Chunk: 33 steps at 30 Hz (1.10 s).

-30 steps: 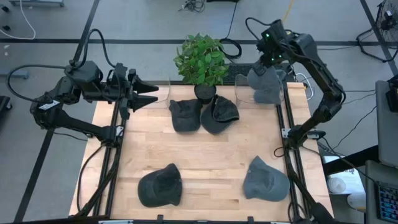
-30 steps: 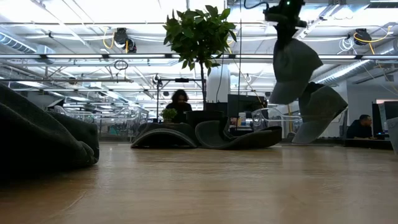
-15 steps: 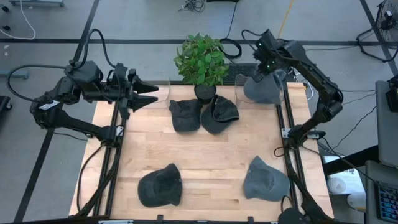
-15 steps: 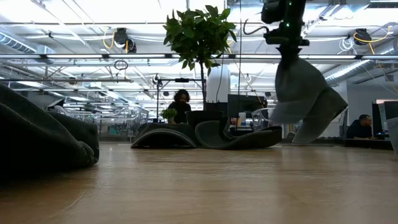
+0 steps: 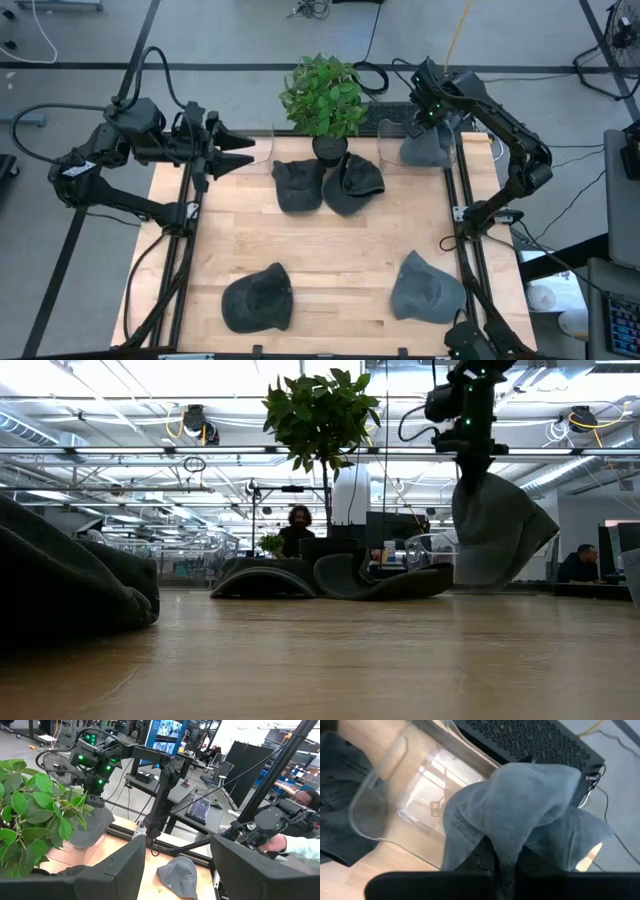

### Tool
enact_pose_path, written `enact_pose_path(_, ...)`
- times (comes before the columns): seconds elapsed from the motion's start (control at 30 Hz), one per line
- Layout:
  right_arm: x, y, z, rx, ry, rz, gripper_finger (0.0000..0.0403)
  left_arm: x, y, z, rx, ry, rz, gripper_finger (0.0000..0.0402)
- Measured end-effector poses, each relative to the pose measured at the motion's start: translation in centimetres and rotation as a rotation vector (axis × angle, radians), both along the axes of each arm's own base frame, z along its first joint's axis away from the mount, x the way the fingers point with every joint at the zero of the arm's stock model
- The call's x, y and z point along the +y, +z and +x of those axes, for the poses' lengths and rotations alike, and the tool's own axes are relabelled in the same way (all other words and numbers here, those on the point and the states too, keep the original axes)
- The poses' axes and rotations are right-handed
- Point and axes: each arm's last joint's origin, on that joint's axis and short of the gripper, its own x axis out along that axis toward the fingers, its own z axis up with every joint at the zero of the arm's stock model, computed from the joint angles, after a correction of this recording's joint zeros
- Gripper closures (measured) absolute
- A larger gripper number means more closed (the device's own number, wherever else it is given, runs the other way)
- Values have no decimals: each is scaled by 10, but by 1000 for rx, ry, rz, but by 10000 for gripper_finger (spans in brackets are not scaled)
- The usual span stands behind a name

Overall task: Pick & Place hat
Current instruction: Put the top gray cap into the right transparent bin, then put the gray cap into the right transparent bin

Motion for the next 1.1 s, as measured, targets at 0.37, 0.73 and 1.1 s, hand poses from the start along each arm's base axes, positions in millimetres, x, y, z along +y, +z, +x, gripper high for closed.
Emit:
enact_pose_path(0.37,-8,-27,-7,20,-24,24,382,-1,0,0,0,-19,-9,167)
enact_pose_path(0.73,8,-2,-18,19,-1,-94,263,-2,0,0,0,-55,-10,167)
enact_pose_path(1.1,48,37,-39,-87,-14,-229,167,-1,0,1,-3,-53,41,167)
